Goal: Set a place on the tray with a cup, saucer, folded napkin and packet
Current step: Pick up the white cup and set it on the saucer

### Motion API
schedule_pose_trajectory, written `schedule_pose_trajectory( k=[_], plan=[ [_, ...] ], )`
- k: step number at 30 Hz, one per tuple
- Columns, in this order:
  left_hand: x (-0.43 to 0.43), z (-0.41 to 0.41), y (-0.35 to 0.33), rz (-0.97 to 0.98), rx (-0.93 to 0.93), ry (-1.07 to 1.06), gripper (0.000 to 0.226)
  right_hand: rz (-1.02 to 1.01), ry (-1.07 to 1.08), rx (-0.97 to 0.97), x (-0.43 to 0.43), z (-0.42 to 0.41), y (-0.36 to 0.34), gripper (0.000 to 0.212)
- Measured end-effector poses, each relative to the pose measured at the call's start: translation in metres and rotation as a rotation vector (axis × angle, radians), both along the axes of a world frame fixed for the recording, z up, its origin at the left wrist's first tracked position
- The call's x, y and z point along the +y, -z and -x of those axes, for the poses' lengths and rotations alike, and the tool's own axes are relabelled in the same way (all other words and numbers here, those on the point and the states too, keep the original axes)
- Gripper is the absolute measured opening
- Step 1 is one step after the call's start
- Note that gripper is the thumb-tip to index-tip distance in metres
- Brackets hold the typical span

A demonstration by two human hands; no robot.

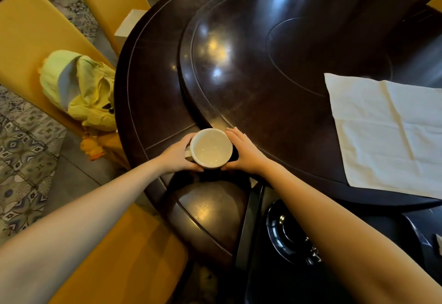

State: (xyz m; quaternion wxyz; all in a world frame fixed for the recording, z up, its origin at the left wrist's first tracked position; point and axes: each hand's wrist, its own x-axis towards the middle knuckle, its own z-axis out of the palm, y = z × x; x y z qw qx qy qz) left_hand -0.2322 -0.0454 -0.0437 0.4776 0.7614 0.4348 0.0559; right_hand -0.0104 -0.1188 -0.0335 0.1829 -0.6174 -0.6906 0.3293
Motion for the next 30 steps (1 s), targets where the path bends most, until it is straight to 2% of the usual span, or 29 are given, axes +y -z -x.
schedule_pose_trajectory(
  k=[4,9,18,24,30],
  plan=[
    [-0.007,-0.028,-0.036,-0.023,-0.065,0.092,0.107,0.082,0.054,0.278,-0.026,-0.024,-0.035,0.087],
    [-0.026,-0.076,-0.075,0.000,-0.130,0.243,0.106,0.158,0.216,0.476,-0.078,-0.059,-0.070,0.086],
    [-0.072,-0.156,-0.097,-0.018,-0.206,0.413,0.100,0.052,0.429,0.549,-0.168,-0.111,-0.101,0.085],
    [-0.128,-0.179,-0.060,0.057,-0.206,0.445,0.102,0.142,0.505,0.626,-0.222,-0.125,-0.058,0.088],
    [-0.166,-0.172,-0.006,0.131,-0.089,0.430,0.096,0.274,0.547,0.632,-0.252,-0.115,-0.002,0.089]
  ],
)
